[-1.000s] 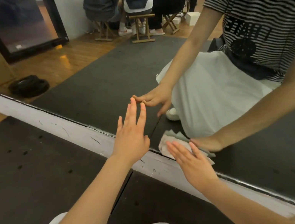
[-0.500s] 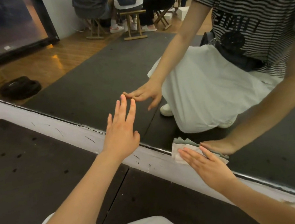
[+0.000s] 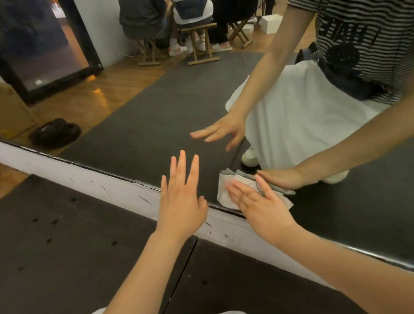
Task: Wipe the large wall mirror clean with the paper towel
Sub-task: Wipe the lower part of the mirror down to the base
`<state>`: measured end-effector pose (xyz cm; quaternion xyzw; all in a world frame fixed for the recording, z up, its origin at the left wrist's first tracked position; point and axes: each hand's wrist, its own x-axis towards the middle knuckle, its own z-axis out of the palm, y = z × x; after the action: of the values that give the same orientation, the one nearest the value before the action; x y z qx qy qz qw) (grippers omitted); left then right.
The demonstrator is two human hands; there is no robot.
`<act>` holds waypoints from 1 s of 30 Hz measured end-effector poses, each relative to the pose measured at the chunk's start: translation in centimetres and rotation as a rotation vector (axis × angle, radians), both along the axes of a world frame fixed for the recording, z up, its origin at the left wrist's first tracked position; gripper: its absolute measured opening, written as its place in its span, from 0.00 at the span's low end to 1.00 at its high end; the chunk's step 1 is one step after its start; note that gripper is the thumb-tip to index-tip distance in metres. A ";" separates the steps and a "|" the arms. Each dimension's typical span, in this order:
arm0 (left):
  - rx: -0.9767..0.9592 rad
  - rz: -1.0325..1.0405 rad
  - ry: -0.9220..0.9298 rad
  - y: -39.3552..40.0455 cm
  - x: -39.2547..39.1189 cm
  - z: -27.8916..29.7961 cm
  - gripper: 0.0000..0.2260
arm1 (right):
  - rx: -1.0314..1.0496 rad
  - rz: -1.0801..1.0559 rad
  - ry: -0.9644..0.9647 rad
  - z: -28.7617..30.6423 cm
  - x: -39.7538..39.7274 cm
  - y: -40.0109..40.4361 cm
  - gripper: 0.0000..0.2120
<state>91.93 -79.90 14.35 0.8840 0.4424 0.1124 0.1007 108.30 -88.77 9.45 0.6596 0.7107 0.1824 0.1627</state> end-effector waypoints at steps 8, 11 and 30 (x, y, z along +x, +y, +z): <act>-0.051 0.065 0.073 0.9 -4.0 -1.5 0.39 | 0.357 0.084 -0.013 6.7 0.2 0.9 0.34; -0.052 0.044 -0.014 1.1 -3.4 -1.6 0.40 | 0.413 0.165 0.028 7.8 0.4 1.0 0.38; -0.032 0.140 -0.831 7.1 3.2 -6.2 0.38 | 0.453 0.205 -0.145 9.1 0.1 3.2 0.29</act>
<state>95.17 -72.84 8.16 0.7296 0.4248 0.4592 0.2764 108.43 -85.55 18.52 0.5890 0.7014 0.3992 0.0418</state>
